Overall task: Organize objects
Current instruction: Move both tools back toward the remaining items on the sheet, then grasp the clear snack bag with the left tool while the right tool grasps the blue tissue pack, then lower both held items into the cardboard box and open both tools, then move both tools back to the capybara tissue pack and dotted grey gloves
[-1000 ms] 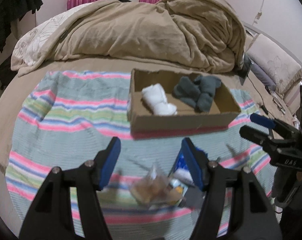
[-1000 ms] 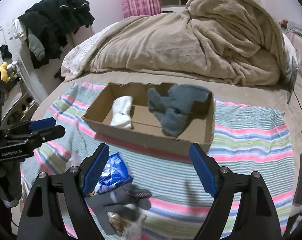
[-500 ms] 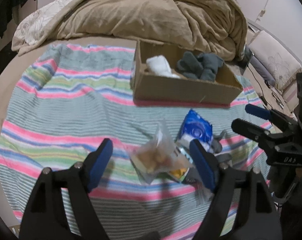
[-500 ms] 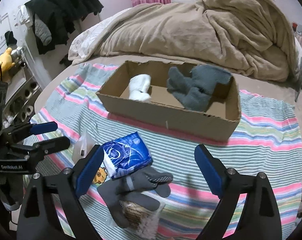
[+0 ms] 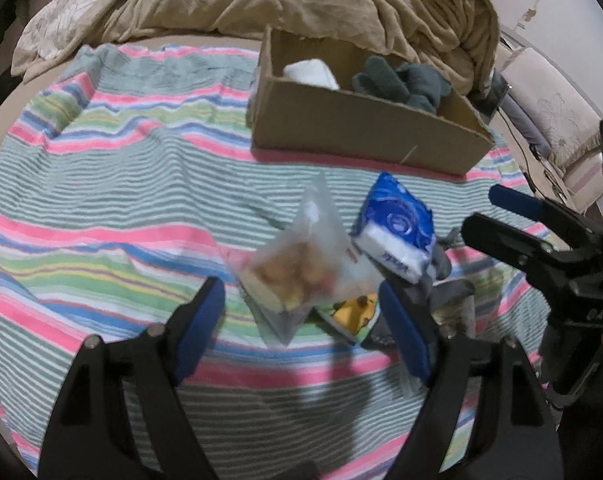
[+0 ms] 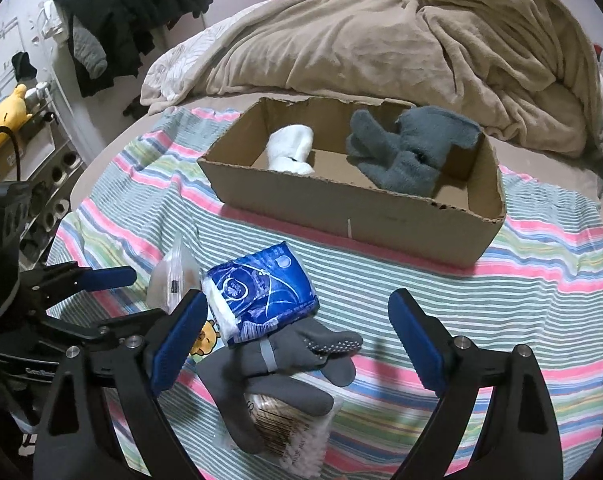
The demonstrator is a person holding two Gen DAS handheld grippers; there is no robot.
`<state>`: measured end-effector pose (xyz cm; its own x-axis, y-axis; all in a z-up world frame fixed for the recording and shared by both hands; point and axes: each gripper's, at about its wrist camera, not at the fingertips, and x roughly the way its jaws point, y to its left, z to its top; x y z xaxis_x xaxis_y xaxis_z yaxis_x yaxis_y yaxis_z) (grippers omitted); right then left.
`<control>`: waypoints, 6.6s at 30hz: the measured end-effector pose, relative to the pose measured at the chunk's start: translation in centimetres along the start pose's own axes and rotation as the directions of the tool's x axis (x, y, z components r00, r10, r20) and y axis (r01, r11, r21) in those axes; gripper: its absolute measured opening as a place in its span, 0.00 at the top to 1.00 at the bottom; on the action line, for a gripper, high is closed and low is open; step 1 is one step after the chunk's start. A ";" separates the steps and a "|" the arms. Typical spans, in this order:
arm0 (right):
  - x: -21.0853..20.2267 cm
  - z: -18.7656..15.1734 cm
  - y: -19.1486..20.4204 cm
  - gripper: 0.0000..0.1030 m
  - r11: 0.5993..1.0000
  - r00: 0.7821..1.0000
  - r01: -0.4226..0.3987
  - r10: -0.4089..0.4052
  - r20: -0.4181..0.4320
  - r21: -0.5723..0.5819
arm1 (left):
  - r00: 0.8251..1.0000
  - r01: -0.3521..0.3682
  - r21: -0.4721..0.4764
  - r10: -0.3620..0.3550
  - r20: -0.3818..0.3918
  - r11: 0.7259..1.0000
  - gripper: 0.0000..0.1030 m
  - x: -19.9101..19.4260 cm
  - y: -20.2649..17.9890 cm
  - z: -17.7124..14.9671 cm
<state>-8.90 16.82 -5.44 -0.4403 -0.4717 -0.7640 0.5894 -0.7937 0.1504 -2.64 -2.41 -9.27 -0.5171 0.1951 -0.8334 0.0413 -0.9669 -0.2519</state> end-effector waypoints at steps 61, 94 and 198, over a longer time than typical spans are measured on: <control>4.3 1.3 -2.8 0.42 0.997 0.990 -0.081 0.078 -0.116 -0.018 | 0.996 -0.048 0.155 0.037 0.077 0.987 0.41 3.0 -1.0 2.0; 0.4 2.2 -4.5 0.42 0.998 0.999 -0.047 0.048 -0.026 0.036 | 0.999 0.016 0.278 -0.024 0.026 0.961 0.31 5.0 -2.9 4.2; -1.3 -0.5 -2.2 0.26 0.995 0.999 0.029 -0.030 0.013 0.093 | 0.985 -0.006 0.092 -0.011 0.174 0.996 0.24 -3.6 -0.4 4.6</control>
<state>-9.30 19.30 -5.09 -0.4667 -0.4526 -0.7599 0.5112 -0.8391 0.1858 -4.73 -3.48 -3.92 -0.6581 0.1737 -0.7326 -0.0348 -0.9790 -0.2008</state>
